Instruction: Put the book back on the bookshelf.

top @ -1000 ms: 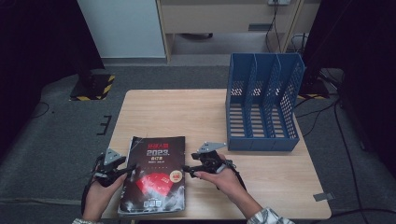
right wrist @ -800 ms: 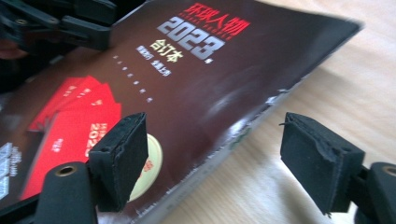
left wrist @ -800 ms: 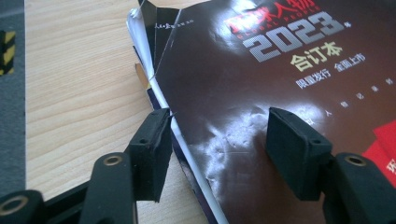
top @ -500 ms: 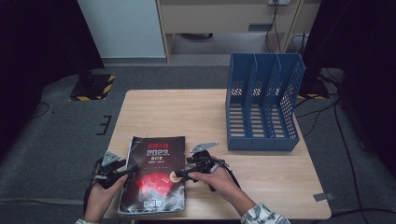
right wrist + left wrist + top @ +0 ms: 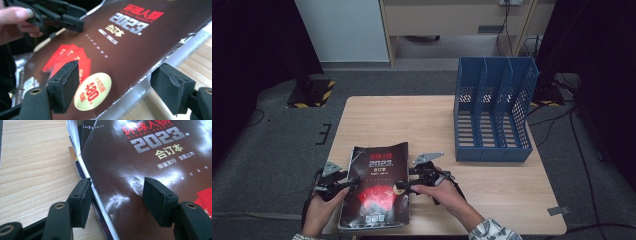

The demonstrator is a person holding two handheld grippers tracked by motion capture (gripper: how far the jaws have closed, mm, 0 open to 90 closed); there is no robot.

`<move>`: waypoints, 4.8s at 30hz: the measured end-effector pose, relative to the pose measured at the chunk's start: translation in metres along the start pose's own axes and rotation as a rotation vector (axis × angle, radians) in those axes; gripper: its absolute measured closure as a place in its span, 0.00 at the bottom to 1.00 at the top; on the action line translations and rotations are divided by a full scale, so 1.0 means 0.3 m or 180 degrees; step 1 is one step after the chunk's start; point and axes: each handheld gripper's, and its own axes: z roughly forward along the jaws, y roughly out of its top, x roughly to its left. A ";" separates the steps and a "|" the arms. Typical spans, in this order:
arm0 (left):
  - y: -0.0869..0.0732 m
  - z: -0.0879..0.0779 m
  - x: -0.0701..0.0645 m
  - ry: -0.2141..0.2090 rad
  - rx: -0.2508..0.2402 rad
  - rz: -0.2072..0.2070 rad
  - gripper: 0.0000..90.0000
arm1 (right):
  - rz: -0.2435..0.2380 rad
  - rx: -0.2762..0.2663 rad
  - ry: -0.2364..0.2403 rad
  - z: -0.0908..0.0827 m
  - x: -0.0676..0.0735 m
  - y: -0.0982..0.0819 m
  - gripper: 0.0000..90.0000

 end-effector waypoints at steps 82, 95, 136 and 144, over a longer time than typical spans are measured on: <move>0.113 0.116 -0.131 -0.1341 -0.0162 0.0080 0.63 | -0.0832 -0.1057 -0.0314 -0.210 0.034 0.094 0.93; 0.156 0.103 -0.153 -0.1299 -0.0381 0.0276 0.87 | -0.0730 -0.1055 -0.0401 -0.234 -0.006 0.102 0.83; 0.209 0.063 -0.206 -0.1082 -0.0752 0.0675 0.90 | -0.0784 -0.1102 -0.0438 -0.295 -0.016 0.117 0.86; 0.251 0.077 -0.212 -0.1046 -0.0823 0.0704 0.92 | -0.0804 -0.1216 -0.0495 -0.324 -0.025 0.122 0.87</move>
